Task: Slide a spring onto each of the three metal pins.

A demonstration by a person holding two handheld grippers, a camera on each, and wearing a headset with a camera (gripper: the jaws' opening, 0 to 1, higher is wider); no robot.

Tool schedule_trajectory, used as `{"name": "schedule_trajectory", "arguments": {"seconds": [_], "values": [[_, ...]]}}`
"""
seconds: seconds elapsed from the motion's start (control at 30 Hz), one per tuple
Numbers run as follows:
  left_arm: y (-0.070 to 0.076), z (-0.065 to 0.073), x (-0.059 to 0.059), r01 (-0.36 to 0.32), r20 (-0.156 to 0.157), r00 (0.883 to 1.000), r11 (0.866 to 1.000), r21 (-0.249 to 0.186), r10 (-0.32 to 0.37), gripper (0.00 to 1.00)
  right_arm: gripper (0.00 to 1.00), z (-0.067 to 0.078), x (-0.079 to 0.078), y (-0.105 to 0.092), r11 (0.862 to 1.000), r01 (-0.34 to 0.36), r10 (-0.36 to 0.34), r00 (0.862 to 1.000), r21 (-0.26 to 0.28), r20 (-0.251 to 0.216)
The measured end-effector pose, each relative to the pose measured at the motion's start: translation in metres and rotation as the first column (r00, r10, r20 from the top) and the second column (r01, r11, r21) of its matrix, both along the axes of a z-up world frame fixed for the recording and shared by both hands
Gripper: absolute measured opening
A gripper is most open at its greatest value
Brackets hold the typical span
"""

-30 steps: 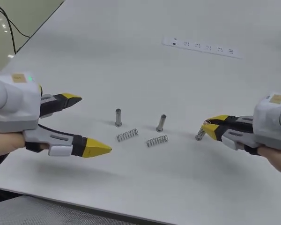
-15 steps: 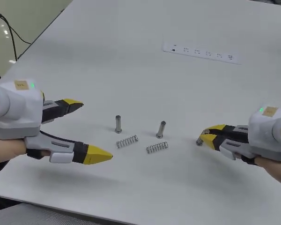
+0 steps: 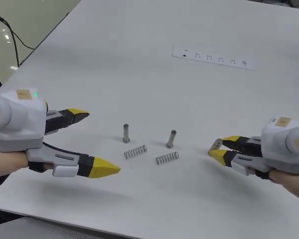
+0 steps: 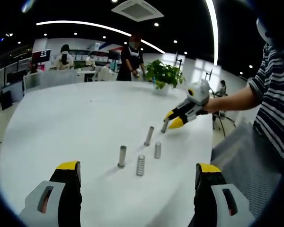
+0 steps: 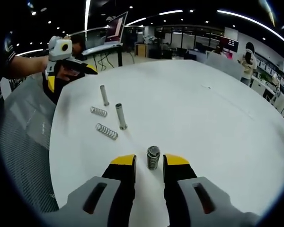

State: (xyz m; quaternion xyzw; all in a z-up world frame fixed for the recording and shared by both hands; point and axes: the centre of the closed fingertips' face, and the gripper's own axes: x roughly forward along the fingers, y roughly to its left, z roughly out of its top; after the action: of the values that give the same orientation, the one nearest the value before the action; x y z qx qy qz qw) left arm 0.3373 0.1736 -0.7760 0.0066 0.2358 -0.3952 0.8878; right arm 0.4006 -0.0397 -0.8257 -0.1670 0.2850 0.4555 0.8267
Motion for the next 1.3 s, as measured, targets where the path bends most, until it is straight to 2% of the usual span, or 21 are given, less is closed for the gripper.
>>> {"name": "schedule_trajectory", "arguments": {"seconds": [0.27, 0.47, 0.67, 0.83, 1.03, 1.13, 1.3], "values": [[0.000, -0.003, -0.003, 0.003, -0.010, 1.000, 1.000, 0.001, -0.003, 0.98, 0.20, 0.001, -0.008, -0.005, 1.000, 0.005, -0.005, 1.000, 0.003, -0.012], [0.001, -0.002, -0.003, 0.003, -0.008, 1.000, 1.000, 0.002, -0.003, 0.98, 0.19, -0.004, -0.015, -0.013, 1.000, 0.007, -0.008, 1.000, -0.005, -0.030], [0.000, -0.002, -0.003, 0.006, -0.008, 1.000, 1.000, -0.003, -0.006, 0.98, 0.19, -0.001, -0.028, -0.012, 1.000, -0.015, 0.015, 0.999, -0.008, -0.033], [-0.002, -0.004, -0.004, 0.013, -0.014, 1.000, 1.000, -0.001, -0.013, 0.98, 0.18, 0.002, -0.030, -0.009, 1.000, -0.031, 0.030, 0.999, -0.003, -0.031], [-0.002, -0.003, -0.005, 0.010, -0.013, 1.000, 1.000, -0.005, -0.010, 0.98, 0.17, 0.001, -0.037, -0.004, 0.997, -0.072, 0.072, 0.997, -0.022, -0.032], [-0.002, -0.003, -0.005, 0.007, -0.017, 1.000, 1.000, -0.016, -0.007, 0.98, 0.17, -0.002, -0.041, -0.001, 0.994, -0.100, 0.098, 0.994, -0.039, -0.051], [-0.002, -0.003, -0.006, 0.009, -0.016, 1.000, 1.000, -0.014, -0.010, 0.98, 0.16, -0.005, -0.045, 0.008, 0.984, -0.164, 0.161, 0.986, -0.073, -0.044]]}}
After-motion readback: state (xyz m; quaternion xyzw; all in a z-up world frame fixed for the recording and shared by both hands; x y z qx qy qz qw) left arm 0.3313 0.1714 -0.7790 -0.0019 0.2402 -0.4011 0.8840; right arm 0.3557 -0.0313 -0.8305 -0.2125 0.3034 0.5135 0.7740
